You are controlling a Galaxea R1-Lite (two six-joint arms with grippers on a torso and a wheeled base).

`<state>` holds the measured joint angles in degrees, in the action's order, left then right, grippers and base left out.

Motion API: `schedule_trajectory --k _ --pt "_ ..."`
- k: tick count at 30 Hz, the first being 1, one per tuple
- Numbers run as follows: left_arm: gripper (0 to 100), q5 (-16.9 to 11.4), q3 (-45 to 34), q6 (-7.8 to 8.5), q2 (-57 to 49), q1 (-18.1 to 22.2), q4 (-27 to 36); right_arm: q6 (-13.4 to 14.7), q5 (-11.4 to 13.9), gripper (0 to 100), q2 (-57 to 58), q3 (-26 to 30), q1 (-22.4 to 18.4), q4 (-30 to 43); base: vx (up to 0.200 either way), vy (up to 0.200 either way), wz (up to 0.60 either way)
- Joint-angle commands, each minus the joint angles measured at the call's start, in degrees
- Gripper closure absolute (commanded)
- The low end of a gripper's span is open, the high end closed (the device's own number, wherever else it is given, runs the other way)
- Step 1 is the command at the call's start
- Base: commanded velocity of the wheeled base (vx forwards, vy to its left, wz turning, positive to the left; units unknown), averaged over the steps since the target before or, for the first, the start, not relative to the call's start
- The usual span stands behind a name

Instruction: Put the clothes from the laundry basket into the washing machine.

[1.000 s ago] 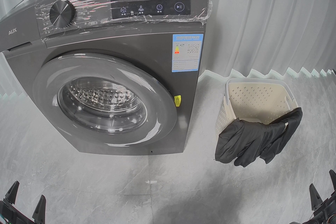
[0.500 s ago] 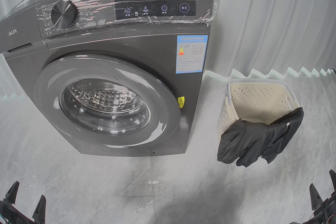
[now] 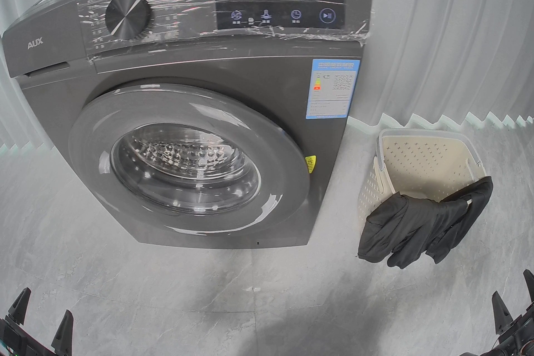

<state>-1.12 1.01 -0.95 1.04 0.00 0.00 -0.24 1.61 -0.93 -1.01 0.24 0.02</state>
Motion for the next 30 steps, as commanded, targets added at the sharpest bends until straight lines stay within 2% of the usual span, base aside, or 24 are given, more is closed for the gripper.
schedule_trajectory --k 1,15,30 --pt "0 -0.02 -0.92 -0.02 -0.95 0.00 0.00 -0.02 0.06 0 0.93 1.01 0.02 -0.02 0.000 0.200 0.00" --pt "0 0.07 -0.92 -0.02 -0.95 0.00 0.00 -0.02 0.06 0 0.93 1.01 0.02 -0.02 0.000 0.200 0.00" --pt "0 0.15 -0.92 -0.02 -0.95 0.00 0.00 -0.02 0.06 0 0.93 1.01 0.02 -0.02 0.000 0.000 0.00"
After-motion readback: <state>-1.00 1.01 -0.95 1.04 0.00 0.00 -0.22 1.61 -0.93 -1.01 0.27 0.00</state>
